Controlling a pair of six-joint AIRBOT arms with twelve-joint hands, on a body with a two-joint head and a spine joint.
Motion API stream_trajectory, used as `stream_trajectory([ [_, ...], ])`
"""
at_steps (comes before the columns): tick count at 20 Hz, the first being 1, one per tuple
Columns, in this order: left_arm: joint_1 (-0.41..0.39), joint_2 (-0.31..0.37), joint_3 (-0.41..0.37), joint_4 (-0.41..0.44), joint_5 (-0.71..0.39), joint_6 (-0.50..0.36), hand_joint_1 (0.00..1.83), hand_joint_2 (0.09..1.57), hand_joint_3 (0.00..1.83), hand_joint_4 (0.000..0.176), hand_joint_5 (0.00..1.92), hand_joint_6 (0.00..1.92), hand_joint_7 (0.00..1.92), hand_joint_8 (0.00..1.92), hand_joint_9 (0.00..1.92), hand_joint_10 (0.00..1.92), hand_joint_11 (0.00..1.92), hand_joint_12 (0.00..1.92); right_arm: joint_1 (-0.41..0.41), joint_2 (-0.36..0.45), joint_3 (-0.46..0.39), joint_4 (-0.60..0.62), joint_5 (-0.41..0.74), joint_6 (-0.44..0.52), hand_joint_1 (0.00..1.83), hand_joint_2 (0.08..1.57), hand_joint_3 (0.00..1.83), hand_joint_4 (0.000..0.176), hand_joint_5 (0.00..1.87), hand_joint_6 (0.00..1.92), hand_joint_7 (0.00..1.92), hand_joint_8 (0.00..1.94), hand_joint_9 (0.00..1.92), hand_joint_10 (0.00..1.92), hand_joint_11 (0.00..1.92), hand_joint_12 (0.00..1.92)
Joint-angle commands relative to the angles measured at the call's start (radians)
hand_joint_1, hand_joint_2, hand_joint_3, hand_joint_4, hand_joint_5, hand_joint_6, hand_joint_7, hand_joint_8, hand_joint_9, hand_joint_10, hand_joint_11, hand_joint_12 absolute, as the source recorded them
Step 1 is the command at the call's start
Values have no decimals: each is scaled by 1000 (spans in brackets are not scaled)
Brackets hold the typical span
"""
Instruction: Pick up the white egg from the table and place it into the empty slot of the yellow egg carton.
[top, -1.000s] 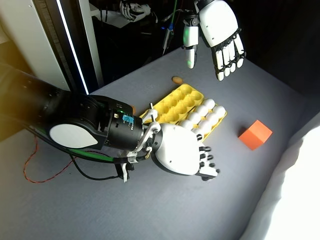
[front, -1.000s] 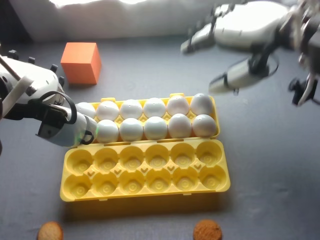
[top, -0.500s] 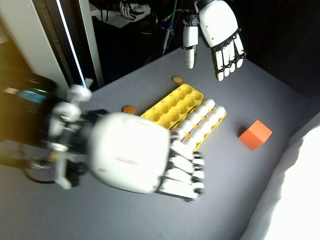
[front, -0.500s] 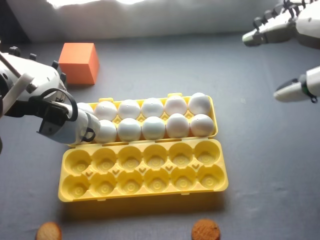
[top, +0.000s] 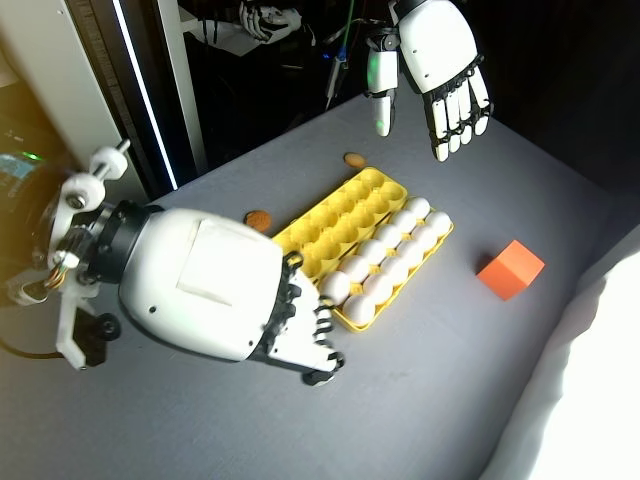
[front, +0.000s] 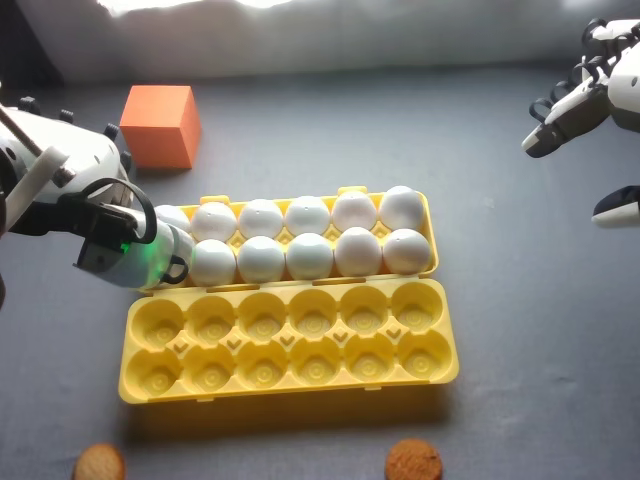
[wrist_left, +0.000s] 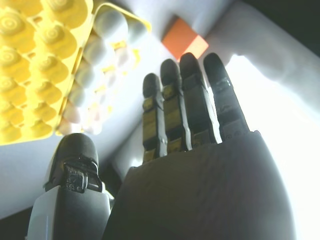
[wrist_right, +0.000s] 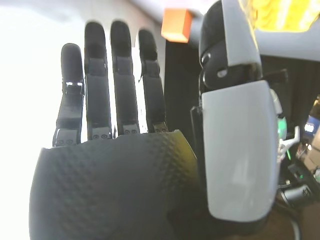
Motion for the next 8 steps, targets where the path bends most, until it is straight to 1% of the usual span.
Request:
stream_trajectory([
  [1,-9,12,0,84,5,4,35,1309,0,0,489,2,585,4,538,12,88,869,10,16,2,4,102,6,1027,1013,0,0,725,57,772,71,598,354,107,1312],
  [2,-9,12,0,84,5,4,35,1309,0,0,489,2,585,4,538,12,88,869,9,16,2,4,101,6,1027,1013,0,0,725,57,772,71,598,354,107,1312],
  [3,-9,12,0,84,6,4,47,1329,2,0,611,21,678,9,620,19,98,1121,7,16,2,4,101,6,1054,1012,0,0,771,69,813,92,565,531,150,1288],
  [4,-9,12,0,84,6,4,117,1341,2,0,703,61,756,36,686,47,117,1257,7,15,1,4,101,6,1089,1011,0,0,800,87,824,112,543,610,176,1279],
  [5,-9,12,0,84,6,4,188,1363,0,0,731,164,788,93,700,173,154,1367,7,15,-3,4,100,6,1098,1006,0,0,844,141,831,173,531,703,204,1277],
  [6,-9,12,0,84,6,4,210,1400,0,0,661,407,759,201,605,439,159,1430,7,16,-9,4,94,6,1106,1010,0,0,867,261,817,335,534,787,223,1285],
  [7,-9,12,0,84,6,4,269,1448,8,0,541,785,630,560,493,780,175,1524,7,17,-12,4,87,6,1135,1082,6,0,965,818,850,457,579,852,239,1316],
  [8,-9,12,0,84,6,4,583,1455,3,60,446,1596,493,957,386,1104,158,1646,7,17,-12,4,83,6,1189,1133,4,0,986,971,838,1039,615,899,249,1355],
])
